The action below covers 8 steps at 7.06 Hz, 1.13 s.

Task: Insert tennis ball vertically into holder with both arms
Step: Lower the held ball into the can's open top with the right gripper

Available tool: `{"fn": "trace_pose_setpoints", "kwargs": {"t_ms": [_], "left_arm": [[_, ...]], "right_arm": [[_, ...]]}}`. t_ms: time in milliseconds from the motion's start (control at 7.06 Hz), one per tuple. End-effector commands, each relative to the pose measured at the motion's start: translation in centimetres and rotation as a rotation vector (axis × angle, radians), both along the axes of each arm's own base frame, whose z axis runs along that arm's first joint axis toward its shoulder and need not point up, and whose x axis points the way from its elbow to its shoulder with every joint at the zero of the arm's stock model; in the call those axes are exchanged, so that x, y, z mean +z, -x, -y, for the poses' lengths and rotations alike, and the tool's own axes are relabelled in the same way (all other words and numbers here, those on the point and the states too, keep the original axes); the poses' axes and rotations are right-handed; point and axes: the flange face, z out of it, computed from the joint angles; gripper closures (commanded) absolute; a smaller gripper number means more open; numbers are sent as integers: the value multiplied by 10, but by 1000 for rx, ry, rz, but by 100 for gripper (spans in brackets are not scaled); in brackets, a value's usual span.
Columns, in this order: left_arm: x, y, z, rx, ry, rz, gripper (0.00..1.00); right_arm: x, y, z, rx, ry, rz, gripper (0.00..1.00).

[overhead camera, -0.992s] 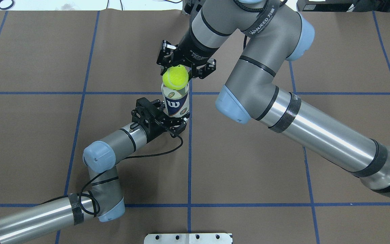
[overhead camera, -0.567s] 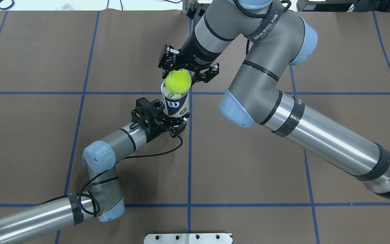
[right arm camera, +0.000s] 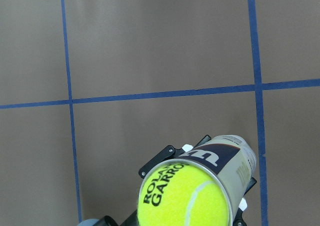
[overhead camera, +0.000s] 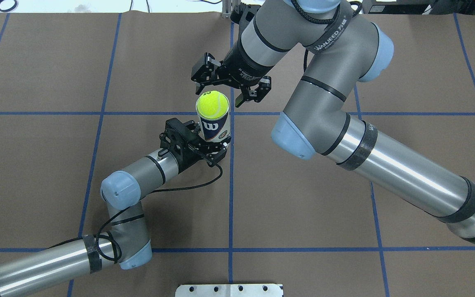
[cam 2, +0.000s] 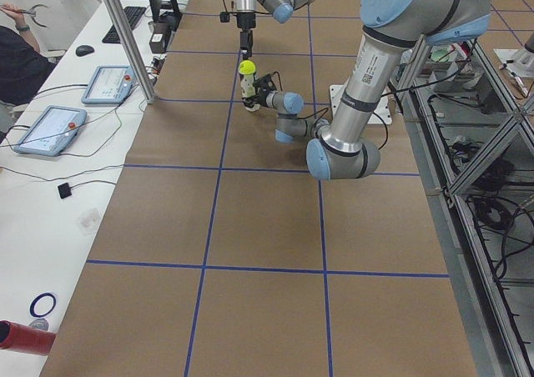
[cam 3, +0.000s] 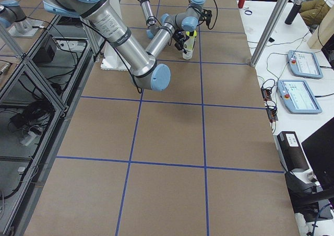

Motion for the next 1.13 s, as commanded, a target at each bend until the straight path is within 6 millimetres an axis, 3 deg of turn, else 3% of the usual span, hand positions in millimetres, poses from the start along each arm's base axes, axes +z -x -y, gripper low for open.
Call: {"fn": "trace_pose_setpoints", "kwargs": {"t_ms": [0,142,708,992], "left_arm": [[1,1,1,-1,1,2,23],[3,1,1,-1,2,5,23],[4,1,1,-1,2,6,23],[3,1,1,-1,0,4,23]], "right_arm": [[-14,-10,-8,7,-6,28,91],[-18,-19,-6,20,-18,36,100],[-17,-19,-2,33,-31,32,100],[-8,-7,3,35,-20,11,100]]}}
